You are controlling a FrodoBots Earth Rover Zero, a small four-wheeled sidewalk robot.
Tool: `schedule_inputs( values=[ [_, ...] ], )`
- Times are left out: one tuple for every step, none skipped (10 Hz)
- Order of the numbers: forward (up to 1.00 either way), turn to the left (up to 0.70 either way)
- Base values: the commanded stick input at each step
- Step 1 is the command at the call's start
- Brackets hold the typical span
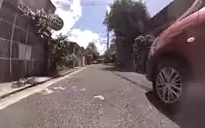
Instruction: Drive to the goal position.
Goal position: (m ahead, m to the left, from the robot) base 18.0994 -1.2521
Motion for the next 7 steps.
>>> schedule_inputs(
  values=[
    [0.85, 0.0],
    [0.85, 0.0],
    [0.85, 0.0],
    [0.85, 0.0],
    [0.85, 0.0],
    [0.85, 0.0],
    [0.85, 0.0]
  ],
)
